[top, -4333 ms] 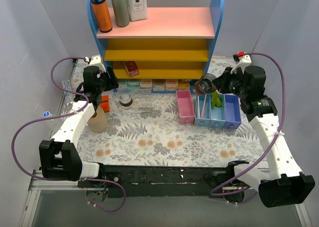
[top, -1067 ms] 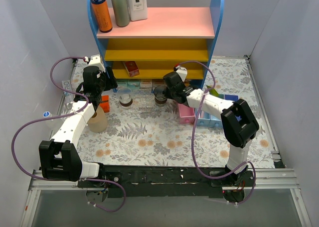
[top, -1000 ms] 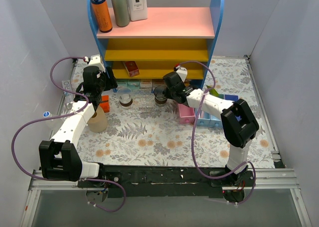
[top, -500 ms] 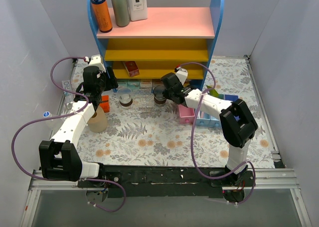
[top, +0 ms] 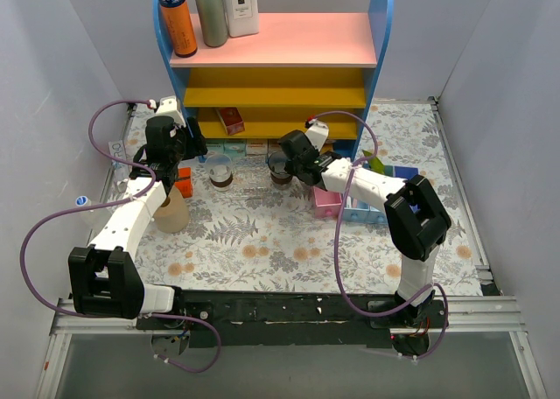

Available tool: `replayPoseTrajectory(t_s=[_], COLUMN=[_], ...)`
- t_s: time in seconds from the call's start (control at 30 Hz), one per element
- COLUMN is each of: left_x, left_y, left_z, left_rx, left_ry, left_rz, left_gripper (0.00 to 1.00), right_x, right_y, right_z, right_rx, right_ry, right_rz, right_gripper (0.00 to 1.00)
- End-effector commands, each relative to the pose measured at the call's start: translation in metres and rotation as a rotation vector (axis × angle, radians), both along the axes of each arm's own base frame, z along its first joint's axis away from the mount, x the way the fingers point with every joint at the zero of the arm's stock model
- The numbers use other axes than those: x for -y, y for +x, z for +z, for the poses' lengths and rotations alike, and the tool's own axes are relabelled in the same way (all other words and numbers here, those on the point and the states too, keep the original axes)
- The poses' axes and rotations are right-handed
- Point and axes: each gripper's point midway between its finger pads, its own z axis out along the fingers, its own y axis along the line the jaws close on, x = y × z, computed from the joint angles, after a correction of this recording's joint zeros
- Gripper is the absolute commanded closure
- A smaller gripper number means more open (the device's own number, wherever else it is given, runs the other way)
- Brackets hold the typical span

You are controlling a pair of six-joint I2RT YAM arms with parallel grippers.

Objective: Prepare toiletry sets of a toothbrush and toothpaste on the tray

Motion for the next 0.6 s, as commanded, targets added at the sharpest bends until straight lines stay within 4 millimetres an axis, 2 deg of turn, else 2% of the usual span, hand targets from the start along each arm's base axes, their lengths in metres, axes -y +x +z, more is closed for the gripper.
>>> replayPoseTrajectory(t_s=[0.0, 0.13, 0.37, 0.57], left_x=[0.001, 0.001, 0.001, 0.0], left_y=[-0.006, -0.006, -0.006, -0.004], left_z=[0.016, 0.015, 0.014, 0.01], left_rx=[0.044, 0.04, 0.038, 0.03], left_ry=[-0.008, -0.006, -0.006, -0.002], left_rz=[-0.01, -0.01, -0.01, -0.005], left_gripper=[0.4, 0.4, 0.4, 0.4], right_x=[-0.007, -0.012, -0.012, -0.006], right_y=[0.014, 0.014, 0.016, 0.02], right_z=[0.041, 0.041, 0.047, 0.061], right_rx=[0.093, 0.09, 0.107, 0.163], right_ry=[0.078, 0.086, 0.076, -0.053], right_rz=[-0.047, -0.029, -0.012, 0.088], right_gripper=[0.73, 0.72, 0.58, 0.59])
